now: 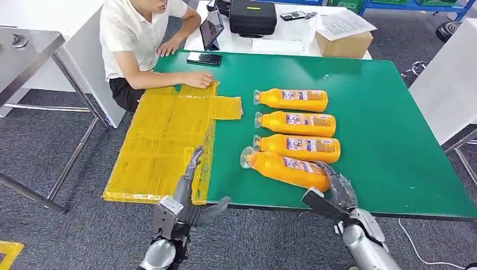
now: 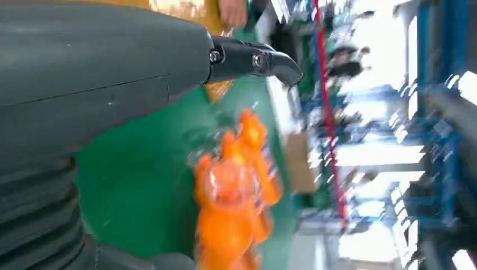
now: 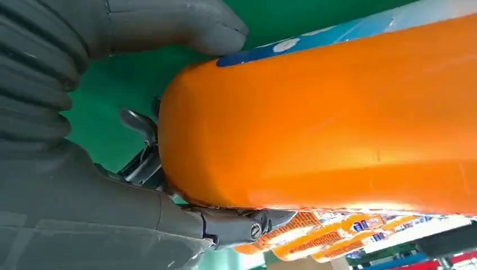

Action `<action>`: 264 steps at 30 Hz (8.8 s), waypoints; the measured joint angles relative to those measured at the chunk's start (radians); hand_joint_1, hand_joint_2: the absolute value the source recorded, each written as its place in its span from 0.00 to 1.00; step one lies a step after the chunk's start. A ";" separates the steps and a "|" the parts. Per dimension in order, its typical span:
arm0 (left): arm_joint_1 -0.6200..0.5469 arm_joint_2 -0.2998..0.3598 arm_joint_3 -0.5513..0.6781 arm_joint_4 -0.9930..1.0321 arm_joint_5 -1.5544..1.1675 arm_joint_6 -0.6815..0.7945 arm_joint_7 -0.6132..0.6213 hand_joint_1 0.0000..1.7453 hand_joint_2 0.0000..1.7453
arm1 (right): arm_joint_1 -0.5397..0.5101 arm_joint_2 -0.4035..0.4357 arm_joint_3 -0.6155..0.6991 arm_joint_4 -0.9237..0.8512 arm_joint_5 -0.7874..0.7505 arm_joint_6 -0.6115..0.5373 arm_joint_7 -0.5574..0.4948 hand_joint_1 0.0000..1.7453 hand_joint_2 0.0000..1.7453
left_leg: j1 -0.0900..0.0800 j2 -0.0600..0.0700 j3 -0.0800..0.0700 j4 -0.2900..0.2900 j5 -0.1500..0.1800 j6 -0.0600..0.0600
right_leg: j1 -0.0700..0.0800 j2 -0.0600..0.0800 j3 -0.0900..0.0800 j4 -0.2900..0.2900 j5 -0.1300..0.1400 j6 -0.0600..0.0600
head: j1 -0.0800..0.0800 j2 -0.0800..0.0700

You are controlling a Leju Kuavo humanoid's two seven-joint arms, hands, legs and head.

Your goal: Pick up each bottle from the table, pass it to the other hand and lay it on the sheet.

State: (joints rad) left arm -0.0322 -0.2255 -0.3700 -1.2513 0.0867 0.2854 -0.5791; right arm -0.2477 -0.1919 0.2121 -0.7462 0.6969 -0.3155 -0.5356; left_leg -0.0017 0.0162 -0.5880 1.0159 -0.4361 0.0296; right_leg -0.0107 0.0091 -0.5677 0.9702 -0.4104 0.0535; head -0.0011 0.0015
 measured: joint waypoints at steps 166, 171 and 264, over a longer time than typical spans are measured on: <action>-0.428 0.172 0.051 0.339 -0.036 -0.738 0.258 0.00 1.00 | 0.277 0.355 0.059 -0.585 -0.600 -0.299 -0.163 0.00 0.00 | -0.001 -0.015 -0.024 0.000 0.008 -0.003 | -0.001 -0.015 -0.019 0.004 0.000 -0.001 | 0.001 0.000; -0.360 0.169 0.034 0.218 -0.021 -0.746 0.253 0.00 1.00 | 0.282 0.347 0.060 -0.585 -0.602 -0.301 -0.163 0.00 0.00 | -0.001 -0.015 -0.027 0.000 0.008 -0.003 | -0.001 -0.015 -0.022 0.004 0.000 -0.001 | 0.000 0.000; -0.109 0.018 -0.190 -0.013 0.166 -0.228 0.227 0.00 1.00 | -0.187 -0.071 -0.102 0.188 0.164 0.190 0.118 1.00 1.00 | -0.004 -0.009 0.010 0.000 -0.003 0.006 | -0.003 -0.011 0.003 -0.005 -0.003 0.004 | 0.000 0.000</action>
State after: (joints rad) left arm -0.1407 -0.2071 -0.5596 -1.2642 0.2525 0.0572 -0.3521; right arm -0.4352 -0.2628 0.1103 -0.5585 0.8611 -0.1256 -0.4180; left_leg -0.0052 0.0076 -0.5781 1.0162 -0.4394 0.0357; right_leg -0.0137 -0.0018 -0.5643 0.9648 -0.4136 0.0572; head -0.0008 0.0015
